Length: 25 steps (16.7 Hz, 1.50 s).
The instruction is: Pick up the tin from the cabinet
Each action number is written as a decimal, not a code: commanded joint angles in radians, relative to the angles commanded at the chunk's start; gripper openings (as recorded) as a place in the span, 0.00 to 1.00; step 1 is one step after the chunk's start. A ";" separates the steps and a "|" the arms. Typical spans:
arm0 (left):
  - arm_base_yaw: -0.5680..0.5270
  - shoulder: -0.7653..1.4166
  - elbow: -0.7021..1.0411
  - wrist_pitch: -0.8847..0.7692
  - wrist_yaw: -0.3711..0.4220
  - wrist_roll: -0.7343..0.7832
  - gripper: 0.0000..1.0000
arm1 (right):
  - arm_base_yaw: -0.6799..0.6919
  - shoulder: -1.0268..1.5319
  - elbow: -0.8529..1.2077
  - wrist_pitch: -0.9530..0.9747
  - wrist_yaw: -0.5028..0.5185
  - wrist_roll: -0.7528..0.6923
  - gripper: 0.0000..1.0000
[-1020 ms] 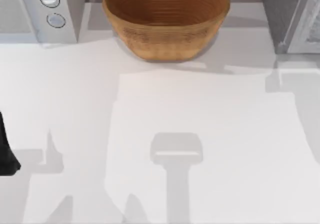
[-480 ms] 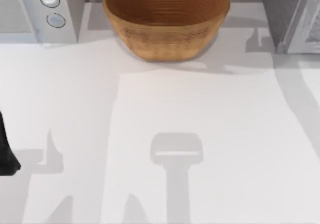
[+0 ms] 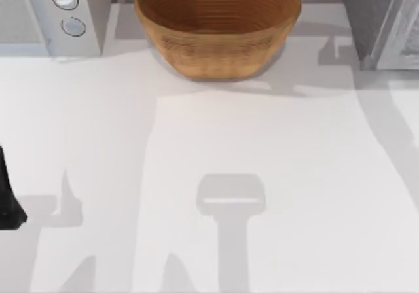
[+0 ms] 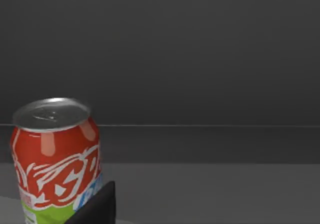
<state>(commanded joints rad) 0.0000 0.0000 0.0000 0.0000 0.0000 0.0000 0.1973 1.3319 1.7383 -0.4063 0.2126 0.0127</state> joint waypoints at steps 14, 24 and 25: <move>0.000 0.000 0.000 0.000 0.000 0.000 1.00 | 0.258 0.073 -0.066 0.143 0.264 -0.002 1.00; 0.000 0.000 0.000 0.000 0.000 0.000 1.00 | 0.181 0.259 0.099 0.163 0.189 -0.001 1.00; 0.000 0.000 0.000 0.000 0.000 0.000 1.00 | 0.181 0.259 0.099 0.163 0.189 -0.001 1.00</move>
<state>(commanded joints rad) 0.0000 0.0000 0.0000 0.0000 0.0000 0.0000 0.3784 1.5906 1.8376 -0.2433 0.4019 0.0113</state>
